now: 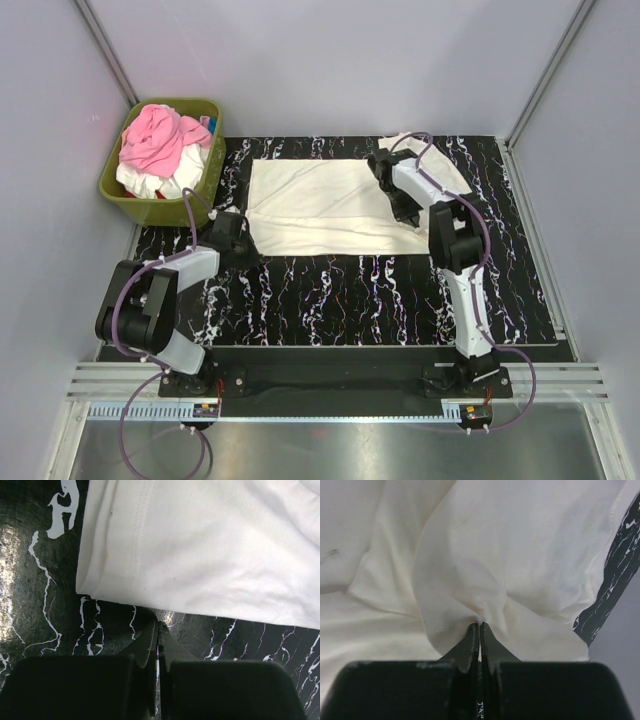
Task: Fold and stack the t-shirts
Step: Fold the tshirt
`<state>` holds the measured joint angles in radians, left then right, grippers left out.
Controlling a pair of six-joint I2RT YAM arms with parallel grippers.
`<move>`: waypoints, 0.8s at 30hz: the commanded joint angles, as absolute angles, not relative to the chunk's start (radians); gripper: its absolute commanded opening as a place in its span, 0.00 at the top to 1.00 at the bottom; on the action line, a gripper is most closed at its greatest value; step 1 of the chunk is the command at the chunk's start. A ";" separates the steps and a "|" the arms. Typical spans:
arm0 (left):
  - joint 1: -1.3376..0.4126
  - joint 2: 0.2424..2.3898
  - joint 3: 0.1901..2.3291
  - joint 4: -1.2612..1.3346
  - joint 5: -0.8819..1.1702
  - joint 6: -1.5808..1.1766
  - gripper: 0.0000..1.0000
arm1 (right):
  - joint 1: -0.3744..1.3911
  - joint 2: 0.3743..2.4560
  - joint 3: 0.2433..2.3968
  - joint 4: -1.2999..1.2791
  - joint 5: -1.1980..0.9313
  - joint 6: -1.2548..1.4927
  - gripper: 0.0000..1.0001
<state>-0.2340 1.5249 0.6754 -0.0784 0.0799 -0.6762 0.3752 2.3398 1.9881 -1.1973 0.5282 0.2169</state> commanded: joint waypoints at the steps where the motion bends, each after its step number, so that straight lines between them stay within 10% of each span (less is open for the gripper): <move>1: -0.238 1.563 0.675 -0.175 0.071 -0.675 1.00 | 0.293 2.255 2.014 -1.192 0.598 0.224 1.00; 19: -0.238 1.551 0.703 -0.261 0.065 -0.684 1.00 | 0.120 2.510 2.430 -1.082 0.428 0.100 0.97; 20: -0.238 1.537 0.704 -0.271 0.058 -0.687 1.00 | 0.117 2.523 2.456 -1.072 0.410 0.098 0.92; 21: -0.238 1.532 0.712 -0.284 0.051 -0.687 1.00 | 0.111 2.526 2.468 -1.072 0.404 0.100 0.63; 24: -0.238 1.517 0.730 -0.334 0.031 -0.681 0.99 | 0.103 2.505 2.461 -1.086 0.425 0.144 0.18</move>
